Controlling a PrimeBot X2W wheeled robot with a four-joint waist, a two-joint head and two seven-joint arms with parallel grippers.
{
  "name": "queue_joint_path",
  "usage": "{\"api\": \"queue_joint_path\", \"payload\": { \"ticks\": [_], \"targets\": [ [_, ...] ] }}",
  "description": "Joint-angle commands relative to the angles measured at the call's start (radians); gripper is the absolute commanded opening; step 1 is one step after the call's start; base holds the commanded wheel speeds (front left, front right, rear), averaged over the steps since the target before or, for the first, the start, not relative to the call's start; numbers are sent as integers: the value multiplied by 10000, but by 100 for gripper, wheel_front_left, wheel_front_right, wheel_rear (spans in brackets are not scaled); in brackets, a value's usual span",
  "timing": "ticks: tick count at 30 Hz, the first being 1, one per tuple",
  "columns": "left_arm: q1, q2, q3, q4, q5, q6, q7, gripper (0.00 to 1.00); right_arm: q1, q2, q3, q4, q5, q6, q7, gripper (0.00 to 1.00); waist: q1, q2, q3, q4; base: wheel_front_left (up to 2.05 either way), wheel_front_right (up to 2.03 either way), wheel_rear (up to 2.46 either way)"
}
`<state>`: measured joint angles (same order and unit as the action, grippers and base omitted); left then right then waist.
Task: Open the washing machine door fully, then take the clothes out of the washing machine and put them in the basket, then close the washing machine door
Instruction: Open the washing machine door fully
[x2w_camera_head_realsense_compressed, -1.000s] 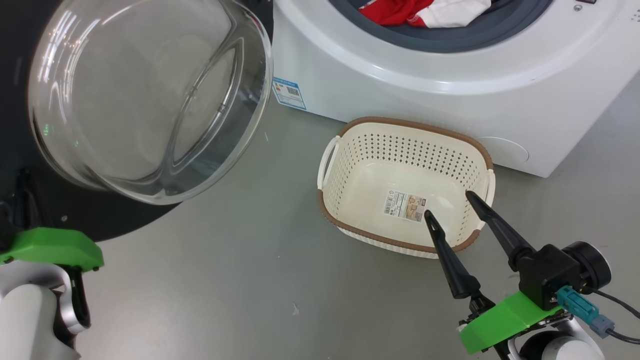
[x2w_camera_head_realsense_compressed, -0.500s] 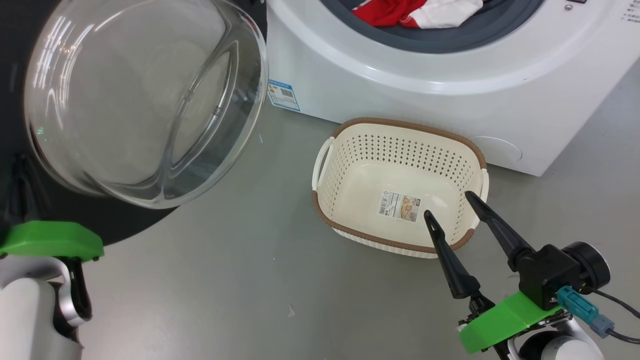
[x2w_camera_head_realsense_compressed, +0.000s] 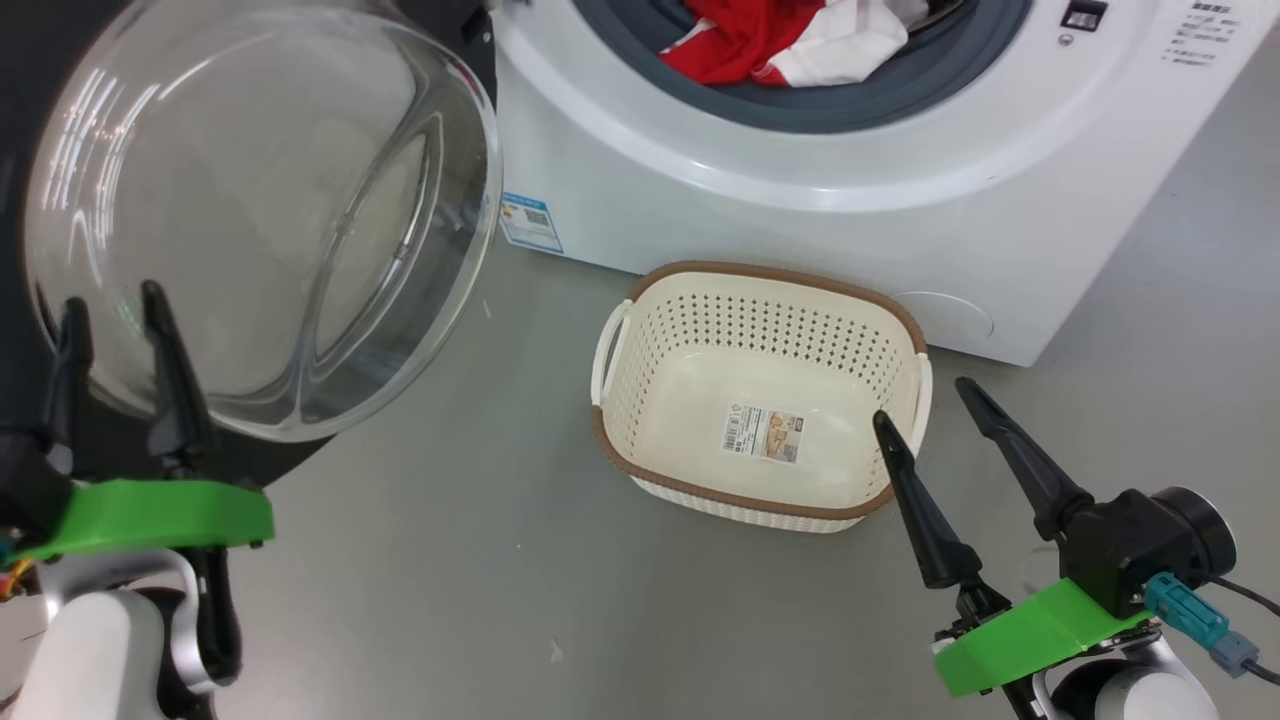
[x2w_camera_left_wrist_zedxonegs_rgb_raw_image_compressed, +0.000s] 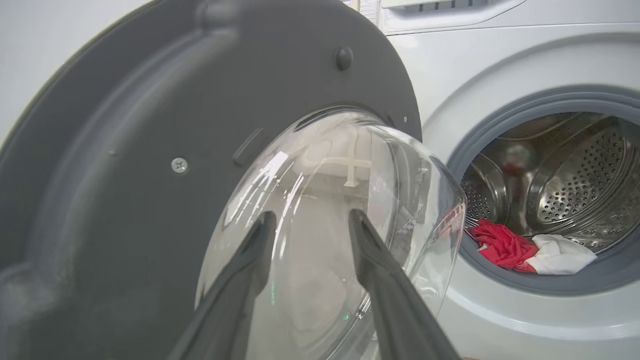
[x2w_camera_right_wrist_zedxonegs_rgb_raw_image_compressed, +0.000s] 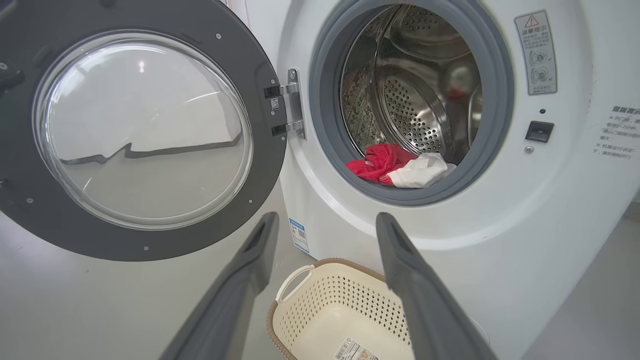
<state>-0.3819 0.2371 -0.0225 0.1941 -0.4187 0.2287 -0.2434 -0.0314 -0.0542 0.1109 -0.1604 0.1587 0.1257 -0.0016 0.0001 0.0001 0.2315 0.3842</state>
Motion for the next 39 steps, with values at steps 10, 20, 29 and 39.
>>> {"api": "queue_joint_path", "payload": {
  "ticks": [10,20,29,39],
  "targets": [
    [564,273,-377,-2445,8,-371,620,100,-278,40,-329,-12,198,50,-543,100,0,-1,-381,-843,0,0,0],
    [1153,171,-1018,-3019,-283,-965,730,100,-136,40,-629,177,317,50,-1010,100,0,-1,-511,-1982,0,0,0],
    [1463,238,-1256,-2999,-264,-1125,669,100,58,40,-766,344,421,50,-1313,100,0,-1,-652,-2841,0,0,0],
    [1991,126,-1268,-2946,-481,-991,694,100,297,40,-976,413,396,50,-1468,100,0,-1,-804,-3638,0,0,0]
  ]
}}
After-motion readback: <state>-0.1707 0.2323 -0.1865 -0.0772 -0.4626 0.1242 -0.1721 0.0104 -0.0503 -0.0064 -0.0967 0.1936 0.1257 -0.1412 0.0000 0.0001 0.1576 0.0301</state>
